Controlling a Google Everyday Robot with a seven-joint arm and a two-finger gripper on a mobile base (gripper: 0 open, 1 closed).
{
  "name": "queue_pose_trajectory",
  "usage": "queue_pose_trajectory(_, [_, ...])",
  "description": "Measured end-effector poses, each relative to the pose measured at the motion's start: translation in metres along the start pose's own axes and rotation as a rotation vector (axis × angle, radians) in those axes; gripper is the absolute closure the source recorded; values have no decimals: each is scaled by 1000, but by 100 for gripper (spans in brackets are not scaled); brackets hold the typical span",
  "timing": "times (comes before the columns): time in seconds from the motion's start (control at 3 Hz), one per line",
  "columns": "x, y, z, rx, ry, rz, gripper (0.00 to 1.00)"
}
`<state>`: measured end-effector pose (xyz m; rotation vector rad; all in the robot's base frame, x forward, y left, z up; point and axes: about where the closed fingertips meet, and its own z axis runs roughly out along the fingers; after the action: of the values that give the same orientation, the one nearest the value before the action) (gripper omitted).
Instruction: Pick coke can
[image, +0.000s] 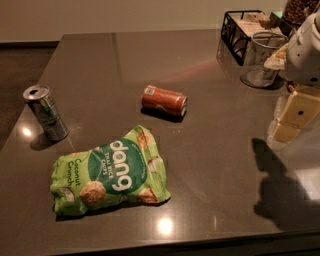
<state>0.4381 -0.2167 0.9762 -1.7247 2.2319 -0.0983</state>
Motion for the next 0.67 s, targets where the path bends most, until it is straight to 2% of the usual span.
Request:
queue_pose_trajectory(0.33, [0,0,0,0,0,0,0])
queue_pose_trajectory(0.67, [-15,-12,7,-10,-9,-14,0])
